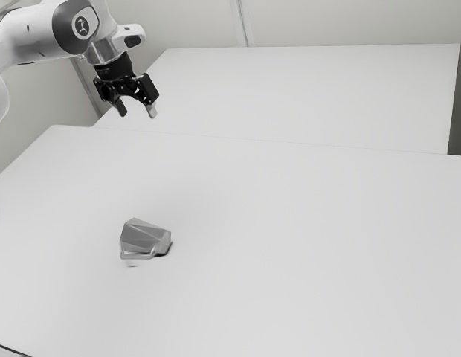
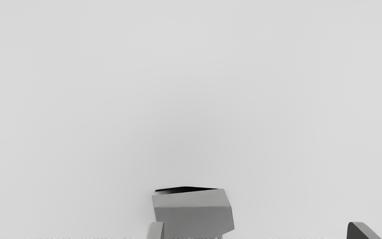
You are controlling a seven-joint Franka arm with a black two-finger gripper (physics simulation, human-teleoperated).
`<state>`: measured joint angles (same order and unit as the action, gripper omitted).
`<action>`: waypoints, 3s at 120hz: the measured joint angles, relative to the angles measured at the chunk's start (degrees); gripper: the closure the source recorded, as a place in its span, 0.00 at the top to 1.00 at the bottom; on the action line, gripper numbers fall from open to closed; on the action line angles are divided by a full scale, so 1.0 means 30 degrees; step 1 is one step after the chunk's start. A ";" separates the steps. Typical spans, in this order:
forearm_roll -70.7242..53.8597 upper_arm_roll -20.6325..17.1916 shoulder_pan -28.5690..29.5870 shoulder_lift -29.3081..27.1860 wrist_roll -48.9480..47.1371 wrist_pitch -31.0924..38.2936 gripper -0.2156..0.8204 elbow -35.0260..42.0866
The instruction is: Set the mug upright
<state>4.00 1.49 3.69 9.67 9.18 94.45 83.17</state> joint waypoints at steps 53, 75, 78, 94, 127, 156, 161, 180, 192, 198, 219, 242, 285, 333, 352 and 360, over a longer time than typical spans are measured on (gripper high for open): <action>0.1289 -0.0178 -0.0110 -0.1707 -0.0183 -0.0255 0.79 0.2746; 0.4330 0.1180 -0.0801 -0.3644 0.0402 -0.0393 0.79 0.5979; 0.4868 0.1389 -0.0871 -0.3681 0.0590 -0.0412 0.79 0.6325; 0.7307 0.1758 0.0068 -0.3757 0.1904 -0.0882 0.79 0.7491; 0.8960 0.1818 0.4583 -0.2971 0.4609 -0.1625 0.79 0.8024; 1.0461 0.2311 0.6628 -0.2387 0.6839 -0.1058 0.79 1.0199; 1.0701 0.2398 0.6280 -0.2195 0.7214 -0.0853 0.79 1.0400; 1.1452 0.2464 0.3644 -0.1498 0.8496 -0.0171 0.79 1.0923; 1.1721 0.2534 0.3631 -0.1368 0.9187 0.0186 0.79 1.1217; 1.1793 0.2735 0.3791 -0.1367 0.9504 0.0314 0.79 1.1447; 1.2349 0.2922 0.4591 -0.0651 1.0798 0.0799 0.79 1.1610; 1.3203 0.2930 0.5252 0.0412 1.2095 0.1003 0.79 1.1576; 1.5545 0.2929 0.5420 0.2191 1.3796 0.0607 0.79 1.1649; 1.6186 0.2930 0.5646 0.2628 1.4807 -0.0737 0.26 1.1884; 1.6209 0.2930 0.5656 0.2529 1.5038 -0.0901 0.12 1.1893; 1.6212 0.2930 0.5655 0.2410 1.5116 -0.0941 0.10 1.1925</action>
<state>52.63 10.28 20.65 16.90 54.53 91.63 118.94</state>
